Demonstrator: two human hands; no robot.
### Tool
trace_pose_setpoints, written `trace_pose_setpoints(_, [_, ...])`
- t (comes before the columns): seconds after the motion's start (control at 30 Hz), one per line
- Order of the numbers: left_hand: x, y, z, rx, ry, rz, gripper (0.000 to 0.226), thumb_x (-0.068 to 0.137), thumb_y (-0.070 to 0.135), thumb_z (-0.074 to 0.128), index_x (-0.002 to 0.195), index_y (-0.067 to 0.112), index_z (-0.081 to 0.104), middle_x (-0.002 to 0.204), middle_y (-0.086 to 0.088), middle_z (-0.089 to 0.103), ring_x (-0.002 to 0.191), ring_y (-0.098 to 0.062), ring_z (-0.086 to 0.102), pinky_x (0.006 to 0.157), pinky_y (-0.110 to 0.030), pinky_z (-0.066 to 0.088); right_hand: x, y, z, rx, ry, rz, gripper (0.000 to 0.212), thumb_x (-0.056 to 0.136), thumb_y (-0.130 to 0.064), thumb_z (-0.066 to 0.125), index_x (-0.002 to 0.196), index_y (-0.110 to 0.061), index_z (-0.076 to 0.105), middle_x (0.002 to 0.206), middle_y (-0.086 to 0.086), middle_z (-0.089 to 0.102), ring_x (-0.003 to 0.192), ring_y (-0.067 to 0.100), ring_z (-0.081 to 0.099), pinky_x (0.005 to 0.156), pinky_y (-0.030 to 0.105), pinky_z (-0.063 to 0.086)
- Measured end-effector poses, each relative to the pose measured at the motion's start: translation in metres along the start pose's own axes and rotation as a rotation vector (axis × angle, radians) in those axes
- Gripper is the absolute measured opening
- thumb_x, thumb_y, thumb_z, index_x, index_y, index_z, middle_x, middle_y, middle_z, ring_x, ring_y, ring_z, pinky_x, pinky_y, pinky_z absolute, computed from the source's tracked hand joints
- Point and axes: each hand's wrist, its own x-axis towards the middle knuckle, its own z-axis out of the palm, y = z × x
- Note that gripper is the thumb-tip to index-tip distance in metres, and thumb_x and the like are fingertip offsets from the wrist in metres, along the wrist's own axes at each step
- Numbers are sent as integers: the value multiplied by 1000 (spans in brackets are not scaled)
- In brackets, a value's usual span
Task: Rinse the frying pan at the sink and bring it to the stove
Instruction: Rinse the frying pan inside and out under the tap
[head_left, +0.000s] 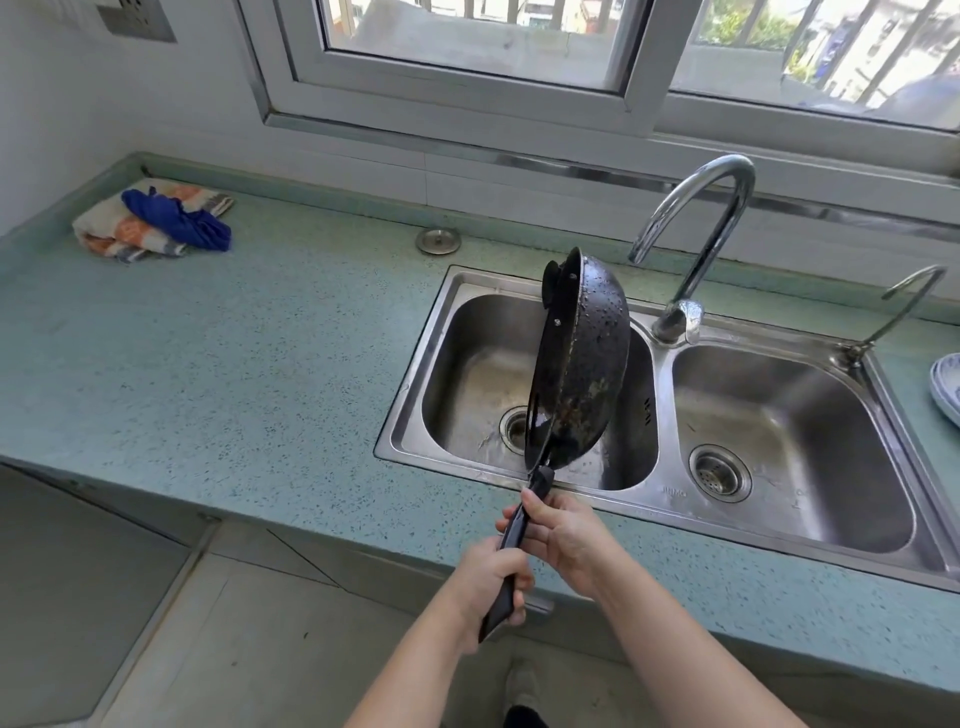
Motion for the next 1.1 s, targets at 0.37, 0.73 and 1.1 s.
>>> trace_pose_setpoints(0.37, [1,-9,-5,-180,-20,-47,17,78,-3,42,72,13,39,45,3,41,31,-6,35,32,-13,28,-3,-3,11,-200,34,-12,12,93,-11,51,83,-6,50,72,10,62,64,22,64,61,28,55])
trace_pose_setpoints(0.73, [-3,-6,-5,-201,-31,-57,13,71,2,46,71,13,39,45,3,42,32,-6,35,32,-14,29,-5,-2,14,-209,50,-20,11,93,-13,53,85,-5,50,75,11,61,68,22,65,62,28,56])
trace_pose_setpoints(1.1, [-6,-3,10,-117,54,-14,14,59,5,47,69,11,40,46,1,42,32,-8,36,34,-13,27,-7,-4,6,-161,55,-8,11,93,-13,53,86,-4,52,79,13,62,67,22,65,52,24,58])
